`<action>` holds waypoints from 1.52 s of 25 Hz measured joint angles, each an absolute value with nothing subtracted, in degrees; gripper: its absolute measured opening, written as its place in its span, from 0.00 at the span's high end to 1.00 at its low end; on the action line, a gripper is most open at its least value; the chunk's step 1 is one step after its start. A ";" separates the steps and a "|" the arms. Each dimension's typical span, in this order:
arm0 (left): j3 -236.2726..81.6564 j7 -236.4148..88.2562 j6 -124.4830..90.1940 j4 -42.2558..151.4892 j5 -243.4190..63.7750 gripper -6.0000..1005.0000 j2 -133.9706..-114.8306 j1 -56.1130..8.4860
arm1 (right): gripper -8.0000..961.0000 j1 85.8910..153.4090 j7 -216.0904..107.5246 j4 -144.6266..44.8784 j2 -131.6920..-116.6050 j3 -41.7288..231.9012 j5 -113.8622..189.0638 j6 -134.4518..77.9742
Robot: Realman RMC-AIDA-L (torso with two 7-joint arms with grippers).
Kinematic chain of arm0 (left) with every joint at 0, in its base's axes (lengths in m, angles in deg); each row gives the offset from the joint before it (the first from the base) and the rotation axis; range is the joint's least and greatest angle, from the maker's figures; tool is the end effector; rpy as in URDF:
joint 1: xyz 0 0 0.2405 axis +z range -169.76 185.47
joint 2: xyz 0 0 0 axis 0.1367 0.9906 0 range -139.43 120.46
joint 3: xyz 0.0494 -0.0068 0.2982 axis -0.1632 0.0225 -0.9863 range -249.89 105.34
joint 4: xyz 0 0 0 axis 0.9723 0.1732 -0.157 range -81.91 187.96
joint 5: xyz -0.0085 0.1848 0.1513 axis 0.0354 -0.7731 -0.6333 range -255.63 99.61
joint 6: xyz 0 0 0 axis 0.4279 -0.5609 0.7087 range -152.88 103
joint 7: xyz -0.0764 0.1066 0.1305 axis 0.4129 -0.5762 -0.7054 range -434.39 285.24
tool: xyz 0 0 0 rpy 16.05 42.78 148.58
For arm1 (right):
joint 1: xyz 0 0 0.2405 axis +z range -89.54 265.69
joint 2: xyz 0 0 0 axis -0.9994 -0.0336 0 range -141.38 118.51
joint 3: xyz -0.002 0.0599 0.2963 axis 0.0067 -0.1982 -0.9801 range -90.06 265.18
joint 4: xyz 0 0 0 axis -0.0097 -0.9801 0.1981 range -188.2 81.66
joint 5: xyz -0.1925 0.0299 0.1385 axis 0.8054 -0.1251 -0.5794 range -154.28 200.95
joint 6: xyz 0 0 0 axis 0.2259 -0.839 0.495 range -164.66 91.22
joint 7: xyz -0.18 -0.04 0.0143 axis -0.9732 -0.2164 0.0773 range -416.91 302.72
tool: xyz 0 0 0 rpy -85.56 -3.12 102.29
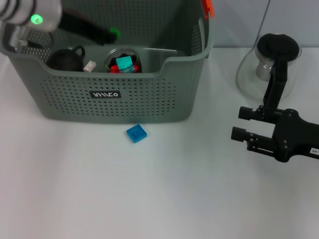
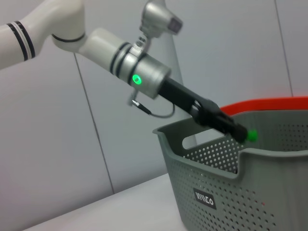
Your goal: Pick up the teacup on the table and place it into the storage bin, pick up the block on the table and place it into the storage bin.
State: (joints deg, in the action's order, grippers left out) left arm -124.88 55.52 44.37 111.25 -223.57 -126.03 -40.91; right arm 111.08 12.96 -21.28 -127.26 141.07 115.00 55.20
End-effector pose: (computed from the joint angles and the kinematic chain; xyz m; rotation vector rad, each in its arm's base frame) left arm -0.1999 0.5395 0.0097 -2.3879 -0.7887 -0.0129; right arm 0.3050 0.3526 -0.0486 -2.6495 0.5365 0.9692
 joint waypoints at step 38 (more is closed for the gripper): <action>-106.88 -10.68 57.61 91.29 -198.45 0.26 -133.78 -19.09 | 0.33 111.51 13.88 -20.75 -127.00 139.97 114.71 55.80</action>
